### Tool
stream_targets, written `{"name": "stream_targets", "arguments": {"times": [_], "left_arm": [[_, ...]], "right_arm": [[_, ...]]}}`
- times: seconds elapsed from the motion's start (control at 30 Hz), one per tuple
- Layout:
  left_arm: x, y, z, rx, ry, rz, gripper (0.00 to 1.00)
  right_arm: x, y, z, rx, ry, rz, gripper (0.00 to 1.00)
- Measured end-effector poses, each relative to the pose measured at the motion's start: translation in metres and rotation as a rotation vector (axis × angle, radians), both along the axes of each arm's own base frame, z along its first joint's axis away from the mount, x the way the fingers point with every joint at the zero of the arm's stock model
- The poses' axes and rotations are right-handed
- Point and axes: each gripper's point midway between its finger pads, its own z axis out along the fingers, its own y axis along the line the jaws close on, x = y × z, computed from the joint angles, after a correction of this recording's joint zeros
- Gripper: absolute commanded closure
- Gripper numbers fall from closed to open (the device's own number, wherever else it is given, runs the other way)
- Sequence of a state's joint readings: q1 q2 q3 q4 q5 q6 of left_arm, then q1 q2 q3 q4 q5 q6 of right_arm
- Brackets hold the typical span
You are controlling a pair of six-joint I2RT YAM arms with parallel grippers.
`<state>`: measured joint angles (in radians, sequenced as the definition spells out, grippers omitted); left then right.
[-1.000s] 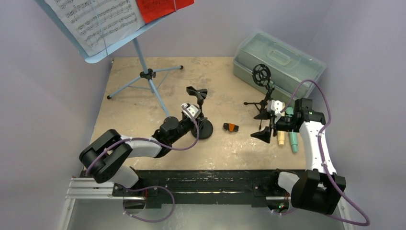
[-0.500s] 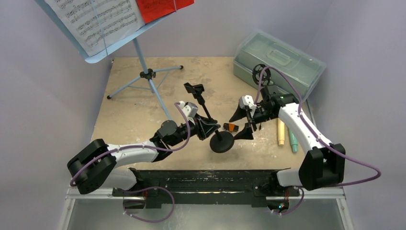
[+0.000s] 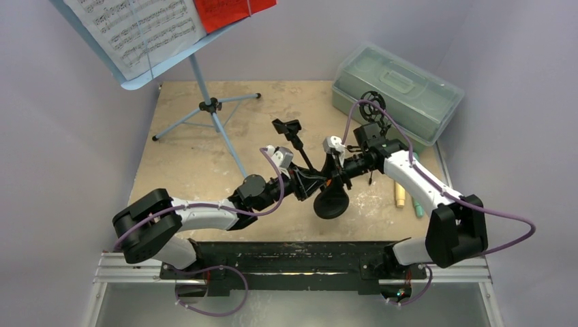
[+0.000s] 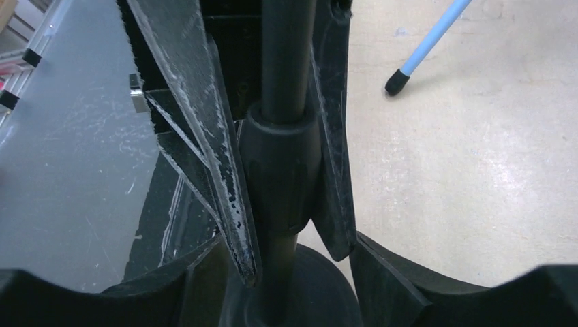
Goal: Pack up the instrument practice props
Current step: Pick up the microphone stand at the center of the board.
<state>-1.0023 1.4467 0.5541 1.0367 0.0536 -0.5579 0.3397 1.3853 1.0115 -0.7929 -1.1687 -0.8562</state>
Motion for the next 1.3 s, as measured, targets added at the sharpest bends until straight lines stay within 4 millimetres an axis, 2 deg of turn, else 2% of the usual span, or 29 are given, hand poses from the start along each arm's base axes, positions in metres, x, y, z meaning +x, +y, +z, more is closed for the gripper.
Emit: {"name": "stream_targets", "arguments": {"times": [0.07,0.13,0.23,0.3,0.37,0.4,0.5,0.53,0.6,0.77,0.83,0.93,1.1,1.3], "left_arm": [[0.004,0.002,0.004,-0.017,-0.006,0.026,1.00],[0.008,0.004,0.009,-0.033,-0.011,0.052,1.00],[0.012,0.007,0.013,-0.052,-0.018,0.081,1.00],[0.014,0.009,0.013,-0.055,-0.019,0.097,1.00],[0.014,0.011,0.012,-0.061,-0.016,0.103,1.00],[0.013,0.012,0.012,-0.062,-0.018,0.103,0.89],[0.009,0.015,0.013,-0.070,-0.023,0.098,0.37],[0.007,0.017,0.015,-0.082,-0.028,0.092,0.25],[0.000,0.026,0.024,-0.115,-0.052,0.084,0.12],[-0.017,0.058,0.053,-0.214,-0.146,0.048,0.09],[-0.021,0.065,0.057,-0.215,-0.185,0.035,0.09],[-0.031,0.070,0.057,-0.195,-0.241,0.009,0.14],[-0.034,0.065,0.052,-0.165,-0.284,-0.018,0.23],[-0.027,0.043,0.037,-0.148,-0.272,-0.062,0.38]], "right_arm": [[0.000,0.002,-0.002,-0.001,0.016,-0.002,0.44],[0.001,0.004,-0.004,-0.004,0.029,-0.003,0.56],[0.001,0.006,-0.006,-0.007,0.050,-0.004,0.85],[0.001,0.007,-0.007,-0.002,0.059,0.001,0.99],[0.000,0.008,-0.007,0.005,0.059,0.011,1.00],[-0.001,0.008,-0.007,0.009,0.061,0.016,1.00],[-0.005,0.009,-0.006,0.013,0.067,0.035,1.00],[-0.008,0.010,-0.004,0.016,0.071,0.044,1.00],[-0.013,0.009,-0.002,0.021,0.081,0.057,1.00],[-0.021,0.005,0.001,0.027,0.082,0.083,1.00],[-0.023,0.005,0.003,0.039,0.081,0.095,1.00],[-0.027,0.004,0.004,0.047,0.075,0.108,1.00],[-0.032,0.003,0.006,0.064,0.070,0.127,1.00],[-0.033,0.003,0.006,0.068,0.061,0.136,1.00]]}}
